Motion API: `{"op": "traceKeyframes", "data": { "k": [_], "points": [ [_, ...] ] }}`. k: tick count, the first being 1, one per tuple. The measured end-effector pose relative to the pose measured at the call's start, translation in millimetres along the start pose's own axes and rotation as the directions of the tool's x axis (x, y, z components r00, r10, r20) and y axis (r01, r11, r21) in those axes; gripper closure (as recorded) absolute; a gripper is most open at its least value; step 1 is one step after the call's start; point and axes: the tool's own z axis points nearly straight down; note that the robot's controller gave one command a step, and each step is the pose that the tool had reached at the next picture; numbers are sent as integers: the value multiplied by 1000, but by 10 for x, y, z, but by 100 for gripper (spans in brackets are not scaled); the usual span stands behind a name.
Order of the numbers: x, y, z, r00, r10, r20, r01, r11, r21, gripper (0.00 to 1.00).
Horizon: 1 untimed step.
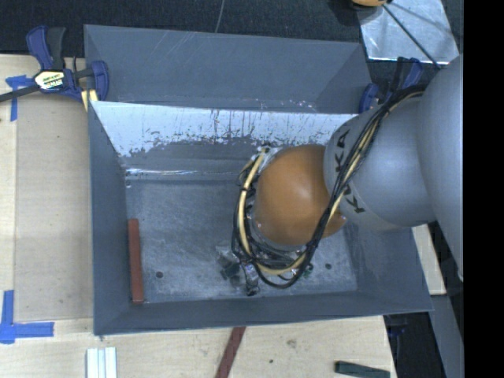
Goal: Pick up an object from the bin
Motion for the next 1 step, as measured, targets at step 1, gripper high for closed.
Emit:
{"op": "traceKeyframes", "data": {
  "k": [1],
  "points": [
    [6,2,-32,1000,0,-1,0,1000,0,100]
  ]
}}
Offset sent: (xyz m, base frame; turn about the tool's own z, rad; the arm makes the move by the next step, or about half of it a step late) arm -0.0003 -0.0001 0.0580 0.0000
